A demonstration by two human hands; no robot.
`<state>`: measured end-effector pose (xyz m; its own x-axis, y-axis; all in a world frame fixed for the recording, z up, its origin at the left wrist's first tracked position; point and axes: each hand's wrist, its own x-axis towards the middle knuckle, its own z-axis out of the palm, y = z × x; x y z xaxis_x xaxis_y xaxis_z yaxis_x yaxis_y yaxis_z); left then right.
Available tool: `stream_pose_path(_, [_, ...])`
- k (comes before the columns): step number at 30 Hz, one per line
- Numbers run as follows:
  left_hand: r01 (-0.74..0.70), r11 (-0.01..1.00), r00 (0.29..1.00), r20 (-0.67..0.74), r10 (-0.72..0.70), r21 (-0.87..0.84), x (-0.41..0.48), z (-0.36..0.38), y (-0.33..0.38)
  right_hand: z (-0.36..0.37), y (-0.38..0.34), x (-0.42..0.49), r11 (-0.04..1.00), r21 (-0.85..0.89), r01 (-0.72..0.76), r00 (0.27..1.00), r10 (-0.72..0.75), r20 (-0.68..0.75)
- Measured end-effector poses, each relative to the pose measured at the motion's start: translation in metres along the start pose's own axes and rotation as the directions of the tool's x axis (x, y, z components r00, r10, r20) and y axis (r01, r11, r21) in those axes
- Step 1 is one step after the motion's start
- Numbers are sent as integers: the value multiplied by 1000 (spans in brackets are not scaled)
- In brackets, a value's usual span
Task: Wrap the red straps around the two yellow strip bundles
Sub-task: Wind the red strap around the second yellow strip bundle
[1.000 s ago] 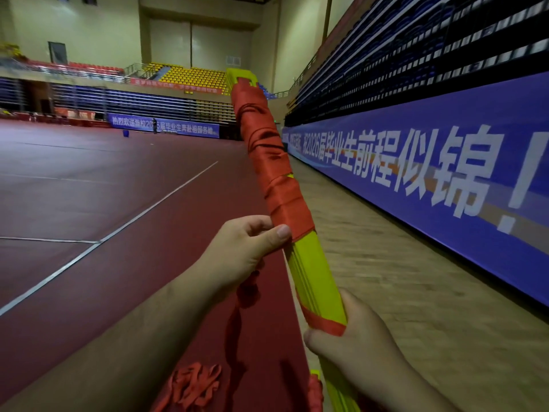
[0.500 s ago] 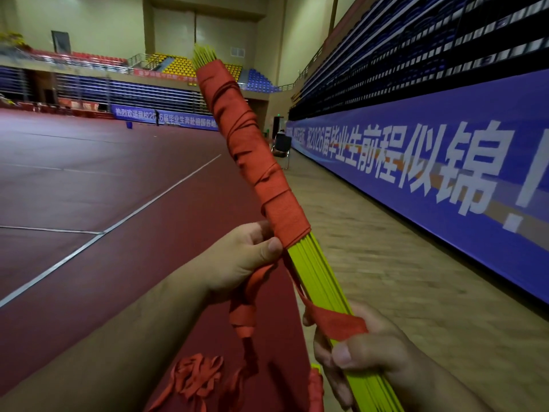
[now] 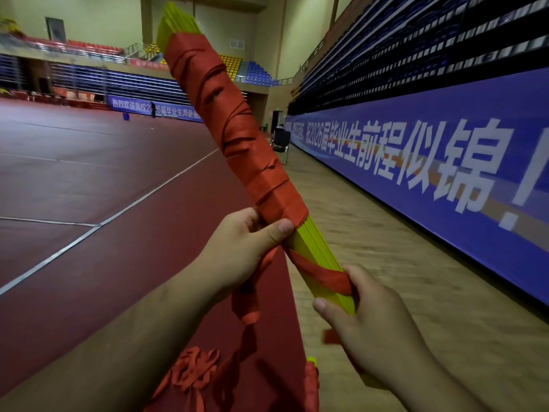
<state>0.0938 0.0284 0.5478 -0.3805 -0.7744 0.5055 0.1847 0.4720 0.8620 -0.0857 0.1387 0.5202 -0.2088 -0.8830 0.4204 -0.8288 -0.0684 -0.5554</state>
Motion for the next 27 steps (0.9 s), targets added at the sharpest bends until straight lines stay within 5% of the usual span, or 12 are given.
stream_pose_path(12, [70,978,963,244,-118,197,7,-31,19,17,9,-7,981,187,-59,989,84,-124])
stream_pose_path(17, [-30,825,975,200,-102,564,11,-32,23,17,7,-6,966,253,-59,989,90,-115])
stream_pose_path(23, [104,973,971,192,-144,205,2,-26,5,14,8,-3,895,440,-76,994,104,-41])
stream_pose_path(27, [81,996,963,254,-89,44,4,-27,-4,10,3,-5,609,771,-185,978,39,204])
